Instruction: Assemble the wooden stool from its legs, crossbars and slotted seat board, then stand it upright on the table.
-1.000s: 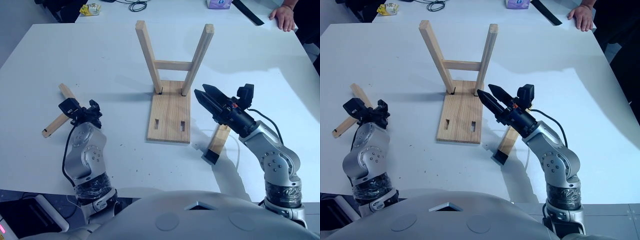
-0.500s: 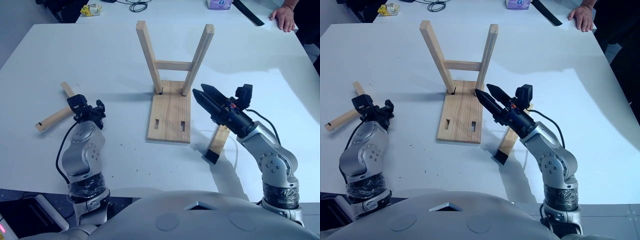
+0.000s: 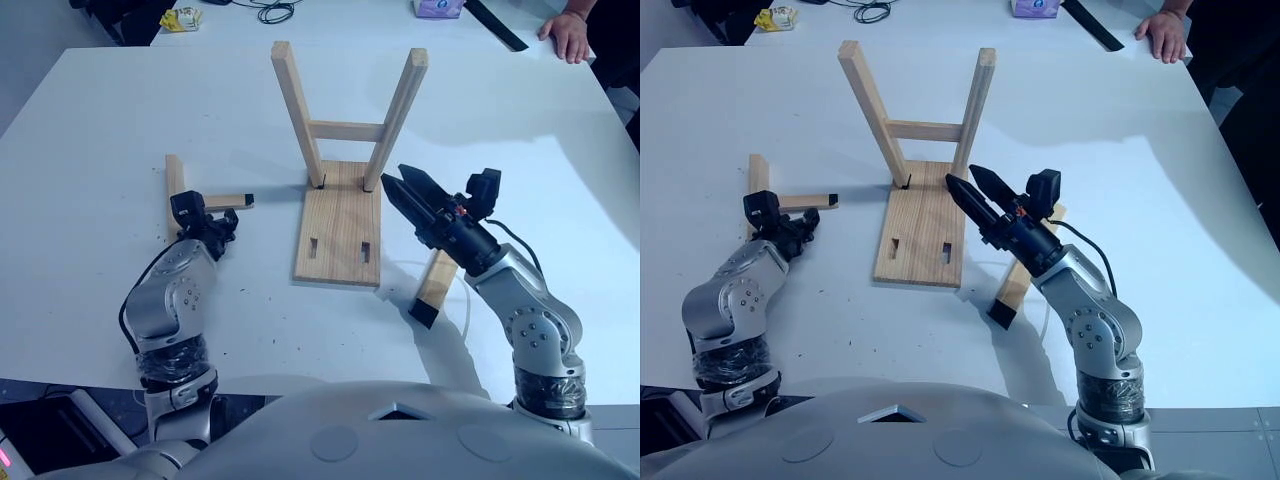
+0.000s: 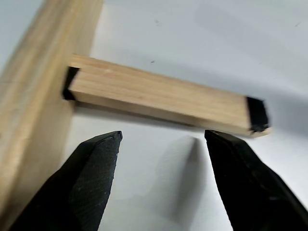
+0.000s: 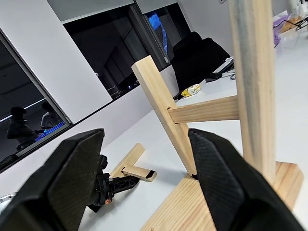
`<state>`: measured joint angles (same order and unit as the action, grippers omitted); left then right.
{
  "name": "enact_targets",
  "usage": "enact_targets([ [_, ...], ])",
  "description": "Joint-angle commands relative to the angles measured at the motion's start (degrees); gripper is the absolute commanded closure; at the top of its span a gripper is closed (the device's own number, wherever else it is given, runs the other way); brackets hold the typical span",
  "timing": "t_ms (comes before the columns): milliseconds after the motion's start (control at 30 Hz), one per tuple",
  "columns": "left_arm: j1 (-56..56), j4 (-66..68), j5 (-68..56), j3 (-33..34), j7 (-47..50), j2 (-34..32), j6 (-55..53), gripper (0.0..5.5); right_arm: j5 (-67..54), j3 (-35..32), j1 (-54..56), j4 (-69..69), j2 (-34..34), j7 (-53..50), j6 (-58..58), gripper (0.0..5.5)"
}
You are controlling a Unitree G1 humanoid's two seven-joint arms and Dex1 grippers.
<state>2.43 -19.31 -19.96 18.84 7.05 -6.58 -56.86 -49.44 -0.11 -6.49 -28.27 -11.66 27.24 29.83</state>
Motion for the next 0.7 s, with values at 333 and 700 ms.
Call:
enact_targets([
  [333, -4.22, -8.90, 9.04, -7.41, -2.47, -9.09, 4.56, 2.29, 0.74, 0.03, -0.93, -0.40, 0.25, -0.32, -0.79, 2.28],
  [700, -8.69, -4.28, 17.28, -7.74, -3.63, -14.40, 7.54, 2.29, 1.74, 0.90, -1.71, -0.35, 0.72, -0.16, -1.86, 2.28],
])
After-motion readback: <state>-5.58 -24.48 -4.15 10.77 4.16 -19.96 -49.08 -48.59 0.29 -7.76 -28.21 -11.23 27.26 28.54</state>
